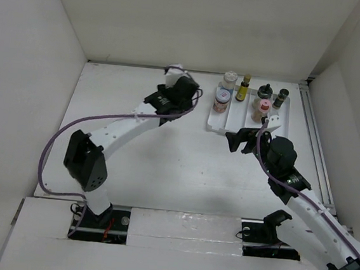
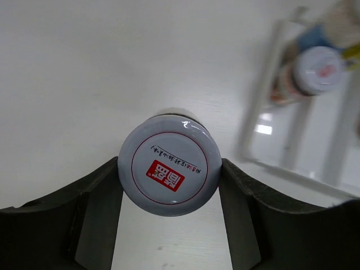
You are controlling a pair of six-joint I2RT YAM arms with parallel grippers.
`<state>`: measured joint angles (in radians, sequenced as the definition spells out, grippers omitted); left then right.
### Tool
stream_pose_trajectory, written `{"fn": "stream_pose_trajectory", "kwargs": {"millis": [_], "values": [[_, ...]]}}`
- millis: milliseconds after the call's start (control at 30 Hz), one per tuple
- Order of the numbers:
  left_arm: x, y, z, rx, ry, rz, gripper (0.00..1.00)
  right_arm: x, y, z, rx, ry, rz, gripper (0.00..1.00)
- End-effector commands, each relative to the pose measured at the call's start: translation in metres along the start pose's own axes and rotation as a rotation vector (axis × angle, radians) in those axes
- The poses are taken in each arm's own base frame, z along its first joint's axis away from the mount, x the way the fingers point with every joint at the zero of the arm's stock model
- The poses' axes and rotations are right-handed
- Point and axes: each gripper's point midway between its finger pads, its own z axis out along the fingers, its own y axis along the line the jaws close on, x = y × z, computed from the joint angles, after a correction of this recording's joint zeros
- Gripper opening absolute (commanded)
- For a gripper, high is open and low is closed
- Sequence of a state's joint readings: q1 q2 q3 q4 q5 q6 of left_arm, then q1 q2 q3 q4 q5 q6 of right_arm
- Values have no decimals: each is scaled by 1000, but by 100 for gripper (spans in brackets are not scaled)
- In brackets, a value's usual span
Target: Organize the condiment bottles
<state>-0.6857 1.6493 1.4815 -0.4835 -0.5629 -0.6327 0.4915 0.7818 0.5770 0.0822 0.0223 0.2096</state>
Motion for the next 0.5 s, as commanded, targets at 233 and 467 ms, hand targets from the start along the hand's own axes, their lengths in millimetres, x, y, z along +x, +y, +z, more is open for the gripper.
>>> {"fn": "stream_pose_trajectory", "kwargs": {"millis": [233, 467], "values": [[-28, -194, -18, 423, -99, 72, 42, -52, -38, -34, 193, -206, 18, 91], [-23, -215, 13, 455, -112, 103, 42, -71, -55, -77, 294, -354, 87, 90]]}}
